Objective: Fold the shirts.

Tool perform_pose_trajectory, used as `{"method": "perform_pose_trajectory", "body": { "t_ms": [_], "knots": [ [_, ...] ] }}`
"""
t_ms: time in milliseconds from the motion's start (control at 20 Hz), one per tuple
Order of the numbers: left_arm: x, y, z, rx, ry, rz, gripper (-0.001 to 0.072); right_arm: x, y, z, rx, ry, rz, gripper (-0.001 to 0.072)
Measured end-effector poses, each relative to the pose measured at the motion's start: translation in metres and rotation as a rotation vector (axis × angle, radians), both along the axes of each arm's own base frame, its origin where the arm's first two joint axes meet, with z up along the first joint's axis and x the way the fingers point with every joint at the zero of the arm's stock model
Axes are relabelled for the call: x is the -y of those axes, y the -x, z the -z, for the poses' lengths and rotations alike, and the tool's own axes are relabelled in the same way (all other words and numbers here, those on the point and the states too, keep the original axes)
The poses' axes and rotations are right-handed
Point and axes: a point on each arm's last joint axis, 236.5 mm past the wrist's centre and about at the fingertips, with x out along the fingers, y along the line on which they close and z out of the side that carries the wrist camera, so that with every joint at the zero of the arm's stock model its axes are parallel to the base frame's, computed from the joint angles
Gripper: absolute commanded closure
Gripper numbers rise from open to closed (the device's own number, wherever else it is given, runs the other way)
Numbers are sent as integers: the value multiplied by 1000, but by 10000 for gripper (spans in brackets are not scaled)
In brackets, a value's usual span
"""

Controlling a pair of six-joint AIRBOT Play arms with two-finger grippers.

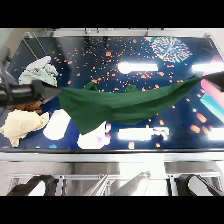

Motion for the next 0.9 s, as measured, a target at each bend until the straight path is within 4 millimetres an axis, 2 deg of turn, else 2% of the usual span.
{"method": "perform_pose_trajectory", "body": {
  "t_ms": [100, 200, 250, 300, 350, 400, 450, 550, 650, 750, 850, 900],
  "knots": [
    [1, 7, 28, -63, 4, 8, 686, 0, 6, 18, -58, -11, 7, 687],
    [6, 19, 43, -109, 13, 50, 686, -10, 19, 28, -104, -38, -28, 687],
    [8, 21, 41, -102, 17, 65, 686, -13, 22, 29, -103, -42, -34, 687],
    [10, 22, 31, -68, 17, 79, 685, -19, 25, 19, -64, -55, -50, 687],
    [12, 23, 11, -9, 14, 95, 685, -26, 28, 2, 3, -67, -69, 688],
    [15, 23, -16, 71, 10, 106, 685, -32, 30, -20, 89, -79, -84, 687],
    [16, 23, -53, 177, -5, 113, 684, -36, 31, -49, 203, -79, -80, 687],
    [16, 31, -137, 405, -51, 113, 683, -40, 40, -120, 452, -61, -55, 687],
    [11, 53, -225, 634, -112, 86, 682, -45, 60, -190, 690, 4, -18, 687],
    [3, 79, -300, 831, -205, 34, 682, -54, 87, -256, 907, 110, 24, 688],
    [-6, 98, -353, 961, -293, -35, 682, -64, 111, -309, 1070, 239, 80, 687],
    [-9, 101, -366, 982, -313, -59, 682, -67, 120, -328, 1124, 309, 113, 688]
  ]
}}
